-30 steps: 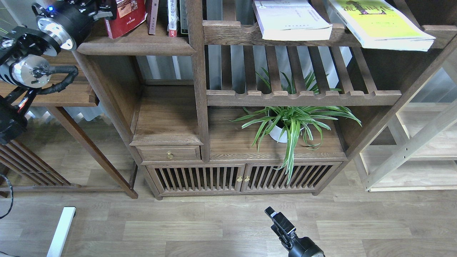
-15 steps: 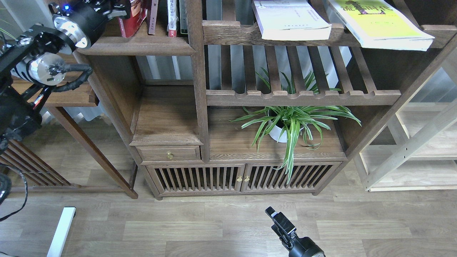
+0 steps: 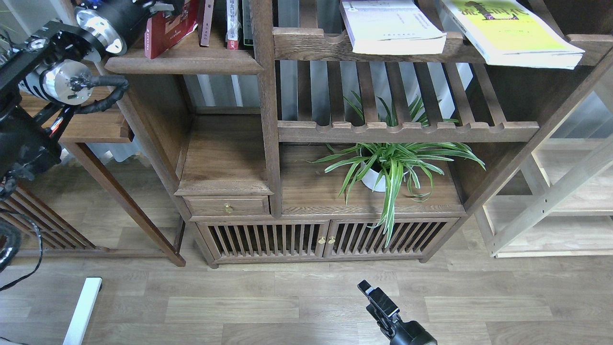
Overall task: Organize books on shelf
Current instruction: 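Release the red book and withdraw the left gripper from the top shelf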
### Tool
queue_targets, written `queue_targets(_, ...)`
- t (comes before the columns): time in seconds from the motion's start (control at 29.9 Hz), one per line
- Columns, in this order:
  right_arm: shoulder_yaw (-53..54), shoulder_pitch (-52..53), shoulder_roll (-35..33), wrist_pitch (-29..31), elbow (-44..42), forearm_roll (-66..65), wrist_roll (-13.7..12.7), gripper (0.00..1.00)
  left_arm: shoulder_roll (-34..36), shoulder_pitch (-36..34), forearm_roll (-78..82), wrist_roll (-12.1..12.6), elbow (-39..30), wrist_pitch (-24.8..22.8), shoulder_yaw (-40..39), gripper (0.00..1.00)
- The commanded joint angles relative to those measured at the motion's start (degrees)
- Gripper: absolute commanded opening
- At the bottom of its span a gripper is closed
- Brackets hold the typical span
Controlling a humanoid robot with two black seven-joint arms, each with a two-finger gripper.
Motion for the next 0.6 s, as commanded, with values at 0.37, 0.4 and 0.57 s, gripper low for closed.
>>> queue_targets(0.37,-0.2,0.1,0.1,0.0,-0.1,-0.2,-0.1,1.0,-1.0,-4.7,-0.7,-1.1,2.1,0.8,-1.8,0.43)
queue_targets(0.4,-0.2,0.1,0.1,0.0,-0.1,-0.2,-0.1,1.0,-1.5,-5.1,-0.7,-1.1,2.5,0.8,-2.1,0.43)
queue_targets(0.57,-0.2,0.0,0.1,0.0,0.0,-0.2,-0.1,1.0,-4.4,-6.8,-0.7,-1.0,3.9,1.4,-3.6,0.43)
